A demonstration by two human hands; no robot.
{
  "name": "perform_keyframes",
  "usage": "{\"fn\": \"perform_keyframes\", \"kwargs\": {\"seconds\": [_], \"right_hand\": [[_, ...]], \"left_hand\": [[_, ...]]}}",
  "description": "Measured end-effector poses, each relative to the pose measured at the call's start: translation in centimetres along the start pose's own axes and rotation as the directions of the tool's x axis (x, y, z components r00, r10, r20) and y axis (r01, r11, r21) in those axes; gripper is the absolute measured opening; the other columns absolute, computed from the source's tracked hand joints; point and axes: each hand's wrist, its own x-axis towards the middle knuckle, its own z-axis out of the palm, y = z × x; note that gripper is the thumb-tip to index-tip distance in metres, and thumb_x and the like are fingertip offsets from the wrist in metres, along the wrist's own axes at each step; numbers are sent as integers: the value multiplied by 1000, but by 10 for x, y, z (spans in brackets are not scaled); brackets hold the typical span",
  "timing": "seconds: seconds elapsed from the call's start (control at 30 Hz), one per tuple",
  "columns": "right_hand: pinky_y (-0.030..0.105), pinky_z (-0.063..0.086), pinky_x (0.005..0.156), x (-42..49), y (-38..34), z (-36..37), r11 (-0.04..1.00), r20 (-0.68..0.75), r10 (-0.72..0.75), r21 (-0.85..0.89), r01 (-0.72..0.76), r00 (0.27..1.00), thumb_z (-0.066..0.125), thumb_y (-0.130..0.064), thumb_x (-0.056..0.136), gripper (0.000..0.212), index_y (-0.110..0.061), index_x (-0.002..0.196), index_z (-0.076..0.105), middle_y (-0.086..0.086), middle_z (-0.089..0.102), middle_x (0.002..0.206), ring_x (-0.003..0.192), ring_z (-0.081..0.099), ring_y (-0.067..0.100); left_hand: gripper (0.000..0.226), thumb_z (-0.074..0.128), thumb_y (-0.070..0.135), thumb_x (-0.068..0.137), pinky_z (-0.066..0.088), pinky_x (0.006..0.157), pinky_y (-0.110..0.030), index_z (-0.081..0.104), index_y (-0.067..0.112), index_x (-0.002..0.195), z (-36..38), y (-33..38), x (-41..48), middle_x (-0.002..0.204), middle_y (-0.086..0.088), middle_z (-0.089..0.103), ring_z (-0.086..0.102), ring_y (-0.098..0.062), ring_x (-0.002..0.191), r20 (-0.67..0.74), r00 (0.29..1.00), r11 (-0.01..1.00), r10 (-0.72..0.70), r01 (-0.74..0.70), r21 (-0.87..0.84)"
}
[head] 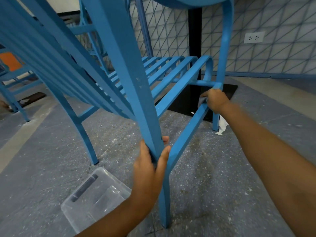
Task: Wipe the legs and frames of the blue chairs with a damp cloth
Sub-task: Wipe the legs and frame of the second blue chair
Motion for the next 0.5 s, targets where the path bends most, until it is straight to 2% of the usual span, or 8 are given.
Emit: {"fn": "perform_keyframes", "kwargs": {"seconds": [0.07,0.2,0.33,0.5], "right_hand": [[39,39,106,-10,-6,0,1000,7,-26,16,26,1000,42,9,88,39,-1,123,55,22,54,128,122,48,35],[33,38,106,-33,-17,2,995,9,-104,9,104,995,43,12,87,36,-1,115,62,17,57,127,121,47,31],[17,32,97,-54,-29,-1,991,14,-128,34,127,992,40,17,85,40,-2,111,65,14,61,121,116,50,27],[32,44,94,-65,-37,-5,996,-37,-82,32,84,996,39,13,86,48,-12,124,57,19,57,126,113,54,33]], "left_hand": [[26,50,40,80,45,75,-1,47,32,105,0,2,0,104,20,62,58,12,96,5,1000,1000,4,-4,-18],[23,49,39,81,44,74,0,45,33,103,-2,4,-2,103,24,59,56,16,96,18,1000,1000,13,-13,-13],[24,53,32,85,43,74,2,45,25,107,-3,4,-3,103,27,56,54,21,95,17,1000,1000,20,-19,-6],[23,55,27,88,44,67,2,49,17,108,-4,1,-3,97,27,56,55,21,87,19,998,998,52,-53,33]]}}
